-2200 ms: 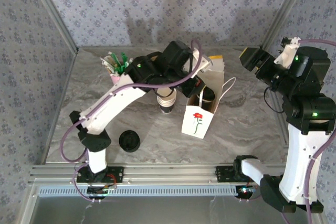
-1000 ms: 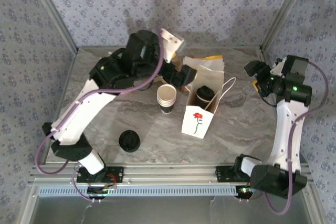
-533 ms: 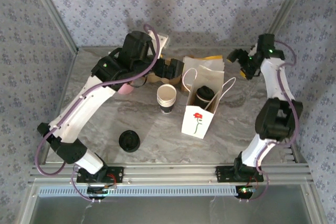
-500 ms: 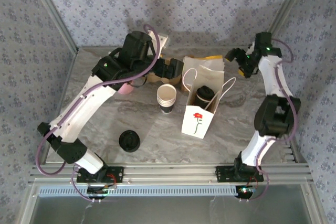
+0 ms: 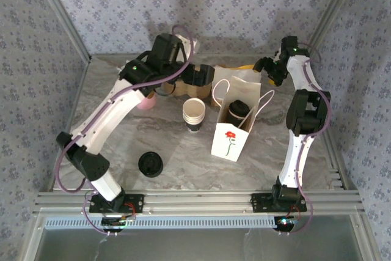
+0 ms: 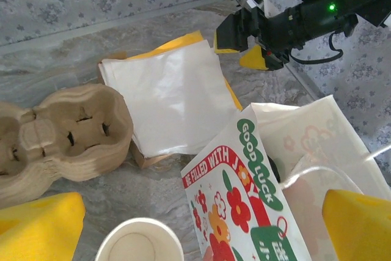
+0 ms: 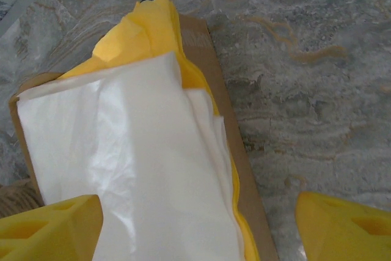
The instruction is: Pack the takeout coffee
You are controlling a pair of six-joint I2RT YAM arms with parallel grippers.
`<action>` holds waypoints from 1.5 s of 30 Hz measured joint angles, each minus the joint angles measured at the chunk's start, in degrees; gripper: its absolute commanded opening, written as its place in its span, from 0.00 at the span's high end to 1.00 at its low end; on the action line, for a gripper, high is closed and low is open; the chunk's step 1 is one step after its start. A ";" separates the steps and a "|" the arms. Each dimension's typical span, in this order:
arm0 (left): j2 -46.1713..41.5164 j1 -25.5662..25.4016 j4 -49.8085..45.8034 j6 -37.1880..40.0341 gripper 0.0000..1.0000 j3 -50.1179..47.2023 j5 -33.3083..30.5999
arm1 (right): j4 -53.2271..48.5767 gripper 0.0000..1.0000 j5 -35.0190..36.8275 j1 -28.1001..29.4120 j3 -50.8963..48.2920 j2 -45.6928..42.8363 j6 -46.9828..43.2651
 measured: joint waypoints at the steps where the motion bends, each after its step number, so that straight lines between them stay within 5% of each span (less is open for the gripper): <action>1: 0.87 0.00 -0.02 -0.20 0.00 0.66 0.20 | 0.00 0.22 -0.15 0.00 0.66 0.92 -0.13; 28: 5.97 -0.07 -3.28 -1.03 0.00 6.10 1.07 | 3.76 0.52 -4.11 1.95 4.50 6.34 -1.84; 45: 6.73 -0.61 -4.96 -0.98 0.00 8.76 1.07 | 5.03 0.56 2.54 3.65 -0.66 0.44 -4.83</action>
